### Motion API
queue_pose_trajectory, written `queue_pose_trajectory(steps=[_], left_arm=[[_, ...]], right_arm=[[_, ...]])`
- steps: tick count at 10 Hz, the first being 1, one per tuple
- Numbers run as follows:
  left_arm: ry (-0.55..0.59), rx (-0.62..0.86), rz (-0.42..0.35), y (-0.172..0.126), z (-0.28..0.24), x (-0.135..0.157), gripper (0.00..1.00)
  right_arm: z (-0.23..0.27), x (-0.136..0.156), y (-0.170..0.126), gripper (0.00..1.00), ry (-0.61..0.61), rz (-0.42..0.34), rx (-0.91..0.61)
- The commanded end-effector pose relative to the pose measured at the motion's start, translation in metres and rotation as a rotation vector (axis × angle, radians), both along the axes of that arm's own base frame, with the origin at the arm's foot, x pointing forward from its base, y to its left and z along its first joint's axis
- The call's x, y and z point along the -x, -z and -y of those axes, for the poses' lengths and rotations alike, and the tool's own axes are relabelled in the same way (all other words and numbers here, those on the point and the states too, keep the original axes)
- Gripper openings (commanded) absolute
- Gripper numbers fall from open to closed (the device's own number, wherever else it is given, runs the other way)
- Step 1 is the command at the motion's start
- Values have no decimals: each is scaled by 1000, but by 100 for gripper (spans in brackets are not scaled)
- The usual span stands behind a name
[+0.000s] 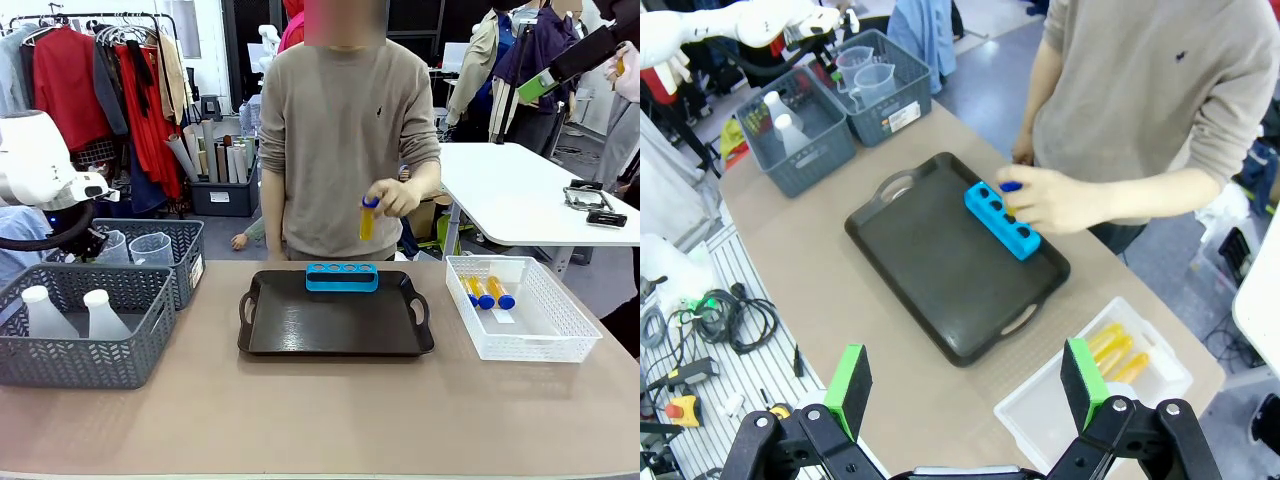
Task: Prepare the laboratory tools.
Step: Pick up one Large Measuring Cup and place it on the Handle tray.
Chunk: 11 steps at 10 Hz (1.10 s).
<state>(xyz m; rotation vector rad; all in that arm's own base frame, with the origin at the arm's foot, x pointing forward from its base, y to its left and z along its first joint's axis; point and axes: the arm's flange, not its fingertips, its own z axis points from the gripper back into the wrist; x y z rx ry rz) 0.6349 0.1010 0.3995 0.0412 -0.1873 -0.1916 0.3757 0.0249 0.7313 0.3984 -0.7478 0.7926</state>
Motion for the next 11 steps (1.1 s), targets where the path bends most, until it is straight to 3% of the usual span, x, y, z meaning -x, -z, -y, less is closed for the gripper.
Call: queue_pose_trajectory(steps=[1,3,5,8,11], left_arm=[[6,5,16,-19,1,8,0],[21,-1,32,-49,3,16,0],[78,-1,59,-106,13,28,0],[235,16,106,-205,43,58,0],[442,40,98,-264,79,91,0]], right_arm=[[0,1,0,100,-6,0,2],[0,1,0,100,-6,0,2],[0,1,0,100,-6,0,2],[0,1,0,100,-6,0,2],[0,1,0,100,-6,0,2]])
